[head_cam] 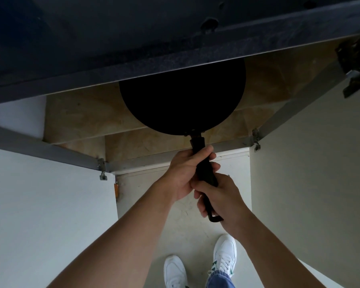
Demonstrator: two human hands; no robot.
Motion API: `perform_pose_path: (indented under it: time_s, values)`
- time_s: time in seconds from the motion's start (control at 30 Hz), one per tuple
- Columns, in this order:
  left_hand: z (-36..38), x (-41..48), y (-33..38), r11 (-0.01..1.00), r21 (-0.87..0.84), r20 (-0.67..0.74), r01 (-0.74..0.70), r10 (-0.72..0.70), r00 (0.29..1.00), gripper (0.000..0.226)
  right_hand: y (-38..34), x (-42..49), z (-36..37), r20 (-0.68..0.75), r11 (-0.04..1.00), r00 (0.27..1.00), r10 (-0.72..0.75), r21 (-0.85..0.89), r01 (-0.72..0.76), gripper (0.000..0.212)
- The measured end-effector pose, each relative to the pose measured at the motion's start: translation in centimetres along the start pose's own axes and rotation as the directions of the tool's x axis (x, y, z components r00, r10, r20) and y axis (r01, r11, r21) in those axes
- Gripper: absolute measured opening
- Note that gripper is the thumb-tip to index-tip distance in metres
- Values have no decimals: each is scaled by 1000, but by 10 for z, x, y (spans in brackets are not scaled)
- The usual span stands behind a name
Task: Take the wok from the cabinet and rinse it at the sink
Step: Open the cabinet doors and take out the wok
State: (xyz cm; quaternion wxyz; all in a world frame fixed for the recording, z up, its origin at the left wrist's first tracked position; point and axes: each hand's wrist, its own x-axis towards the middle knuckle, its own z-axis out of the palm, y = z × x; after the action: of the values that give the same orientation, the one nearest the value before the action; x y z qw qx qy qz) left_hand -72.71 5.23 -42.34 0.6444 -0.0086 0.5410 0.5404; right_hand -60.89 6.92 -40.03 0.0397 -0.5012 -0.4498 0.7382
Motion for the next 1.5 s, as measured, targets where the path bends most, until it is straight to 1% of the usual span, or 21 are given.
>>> perform_pose_path:
  time_s: [0.07, 0.17, 0.23, 0.33, 0.4, 0.53, 0.63, 0.73, 0.9, 1.07, 1.2, 1.27, 1.4, 1.5]
  values:
    - [0, 2, -3, 1000, -25, 2, -9, 9, 1000, 39, 2, 3, 0, -27, 998, 1000, -7, -66, 5, 22]
    - [-1, 3, -8, 999, -33, 31, -7, 8, 999, 31, 7, 4, -2, -41, 993, 999, -21, -116, 16, 29]
    - [-2, 3, -10, 1000, -30, 54, 4, -3, 999, 27, 10, 4, -3, -30, 991, 999, -20, -134, 16, 29]
    - [-5, 3, -13, 1000, -12, 74, 4, -3, 997, 22, 10, 4, -3, 5, 997, 1000, 4, -75, -3, 19]
    - [-7, 2, -14, 1000, -7, 84, -8, 9, 996, 21, 11, 5, 1, -4, 999, 1000, 13, -51, -13, 20]
    - [-7, -2, -15, 999, -13, 93, -36, 37, 995, 20, 21, 3, 9, -103, 993, 991, -79, -97, 69, 27]
    - [-7, -10, -20, 1000, -6, 96, -24, 25, 995, 20, 30, -5, 11, -124, 984, 983, -137, -133, 120, 33]
    - [-5, -24, -29, 1000, -2, 79, 6, -6, 997, 20, 40, -21, 10, -131, 982, 982, -138, -144, 118, 35]
    - [7, -66, -40, 998, 31, 82, 49, -51, 995, 18, 46, -67, 5, -116, 983, 986, -119, -154, 100, 36]
    - [24, -128, -50, 995, 43, 46, 90, -92, 995, 17, 41, -135, 9, -88, 996, 995, -56, -67, 50, 30]
    - [37, -185, -56, 991, 69, 45, 114, -118, 992, 21, 40, -196, 17, -90, 993, 993, -76, -94, 67, 27]
    - [46, -215, -57, 991, 70, 66, 116, -120, 991, 18, 37, -229, 22, -88, 993, 993, -84, -94, 76, 29]
    - [62, -275, -58, 990, 114, 161, 86, -104, 981, 27, 39, -289, 36, -133, 992, 988, -78, -113, 64, 41]
    - [66, -309, -67, 986, 153, 198, 63, -93, 976, 30, 49, -327, 45, -173, 997, 983, -58, -59, 48, 40]
